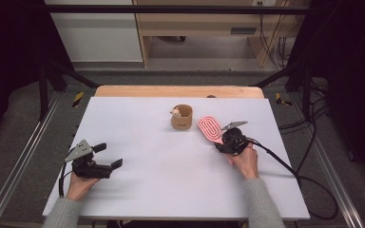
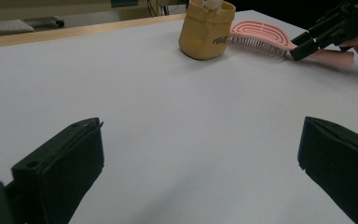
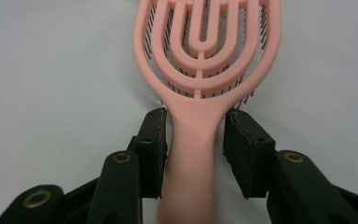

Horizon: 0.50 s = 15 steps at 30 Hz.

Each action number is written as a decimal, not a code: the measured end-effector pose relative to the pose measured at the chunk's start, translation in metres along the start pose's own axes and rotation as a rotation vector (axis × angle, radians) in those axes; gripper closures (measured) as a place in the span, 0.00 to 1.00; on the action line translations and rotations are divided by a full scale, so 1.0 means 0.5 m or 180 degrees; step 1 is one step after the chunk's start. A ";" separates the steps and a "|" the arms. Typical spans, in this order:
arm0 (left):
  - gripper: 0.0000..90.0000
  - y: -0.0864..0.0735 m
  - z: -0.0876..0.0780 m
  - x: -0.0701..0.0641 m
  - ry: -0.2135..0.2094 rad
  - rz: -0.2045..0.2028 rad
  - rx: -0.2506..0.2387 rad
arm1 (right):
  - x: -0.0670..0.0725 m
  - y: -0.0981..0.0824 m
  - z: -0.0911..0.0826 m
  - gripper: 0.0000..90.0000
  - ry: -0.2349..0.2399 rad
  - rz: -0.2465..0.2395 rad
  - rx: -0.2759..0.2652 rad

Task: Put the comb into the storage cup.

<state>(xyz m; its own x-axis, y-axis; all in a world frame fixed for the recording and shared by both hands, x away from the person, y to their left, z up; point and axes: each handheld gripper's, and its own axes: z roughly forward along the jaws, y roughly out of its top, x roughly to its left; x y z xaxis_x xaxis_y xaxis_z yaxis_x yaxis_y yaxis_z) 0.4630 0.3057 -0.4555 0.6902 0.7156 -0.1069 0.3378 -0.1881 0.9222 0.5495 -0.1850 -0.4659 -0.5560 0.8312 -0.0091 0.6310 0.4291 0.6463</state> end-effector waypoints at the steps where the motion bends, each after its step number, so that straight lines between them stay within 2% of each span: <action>1: 0.00 0.000 0.000 0.000 -0.0001 -0.0001 0.0001 | 0.000 0.000 0.000 0.67 0.0001 0.0009 0.0016; 9: 0.00 0.000 0.000 0.000 -0.0004 -0.0004 -0.0001 | 0.000 0.001 0.001 0.73 -0.0008 0.0047 0.0056; 15: 0.00 0.000 0.000 0.000 -0.0008 -0.0001 -0.0002 | 0.001 0.001 0.003 0.74 -0.0014 0.0054 0.0063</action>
<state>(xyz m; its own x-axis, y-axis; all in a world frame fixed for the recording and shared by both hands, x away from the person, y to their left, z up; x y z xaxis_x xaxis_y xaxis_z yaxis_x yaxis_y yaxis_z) 0.4630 0.3058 -0.4554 0.6918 0.7139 -0.1081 0.3376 -0.1875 0.9224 0.5502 -0.1840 -0.4668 -0.5427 0.8399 -0.0017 0.6509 0.4218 0.6312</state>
